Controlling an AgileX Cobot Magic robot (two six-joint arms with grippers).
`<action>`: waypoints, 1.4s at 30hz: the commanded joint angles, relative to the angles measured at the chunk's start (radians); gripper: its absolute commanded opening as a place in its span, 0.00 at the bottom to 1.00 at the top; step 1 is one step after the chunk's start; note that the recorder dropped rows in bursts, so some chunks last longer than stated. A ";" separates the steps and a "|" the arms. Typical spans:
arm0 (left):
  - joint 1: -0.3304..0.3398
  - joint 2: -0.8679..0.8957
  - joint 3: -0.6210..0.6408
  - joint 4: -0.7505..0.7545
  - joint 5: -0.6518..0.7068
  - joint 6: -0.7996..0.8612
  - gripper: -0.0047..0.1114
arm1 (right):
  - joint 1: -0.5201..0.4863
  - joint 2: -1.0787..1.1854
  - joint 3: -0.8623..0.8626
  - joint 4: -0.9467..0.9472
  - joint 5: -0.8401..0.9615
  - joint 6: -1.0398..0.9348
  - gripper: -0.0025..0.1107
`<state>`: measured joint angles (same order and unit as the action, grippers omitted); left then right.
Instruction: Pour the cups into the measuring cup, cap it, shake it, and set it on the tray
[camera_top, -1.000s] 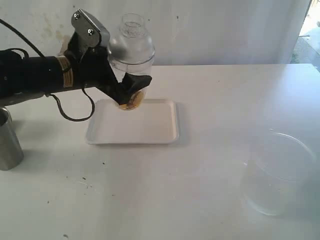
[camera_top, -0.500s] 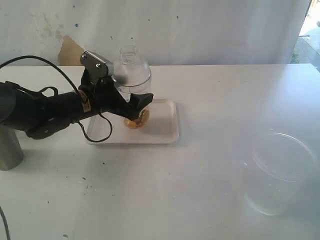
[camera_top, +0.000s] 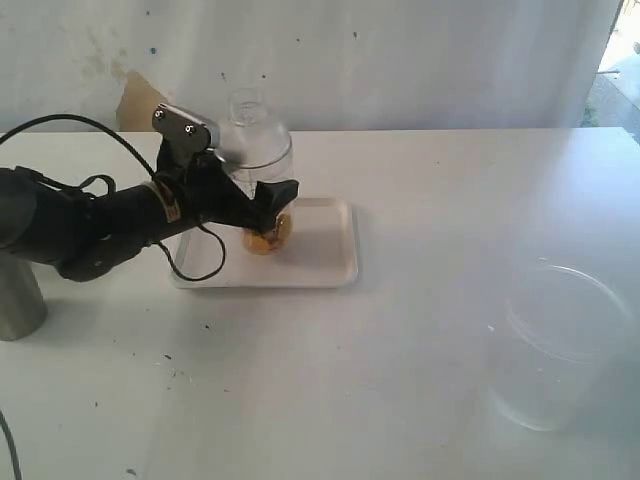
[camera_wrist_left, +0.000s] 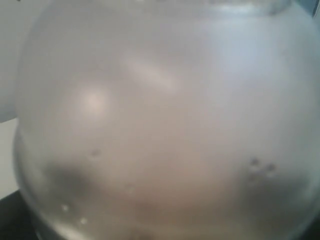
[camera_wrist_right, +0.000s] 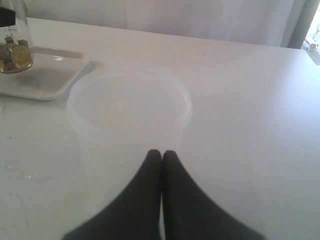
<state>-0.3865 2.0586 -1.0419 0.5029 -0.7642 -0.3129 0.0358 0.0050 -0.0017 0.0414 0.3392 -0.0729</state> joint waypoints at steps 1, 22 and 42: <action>0.002 -0.010 -0.002 -0.025 -0.033 -0.005 0.95 | 0.004 -0.005 0.002 -0.005 -0.002 -0.002 0.02; 0.002 -0.310 -0.002 -0.038 0.111 -0.006 0.93 | 0.004 -0.005 0.002 -0.005 -0.002 -0.002 0.02; 0.002 -1.302 0.409 -0.030 0.822 -0.214 0.05 | 0.004 -0.005 0.002 -0.005 -0.002 -0.002 0.02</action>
<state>-0.3865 0.8645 -0.6818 0.4835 -0.0311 -0.5087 0.0358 0.0050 -0.0017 0.0414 0.3408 -0.0729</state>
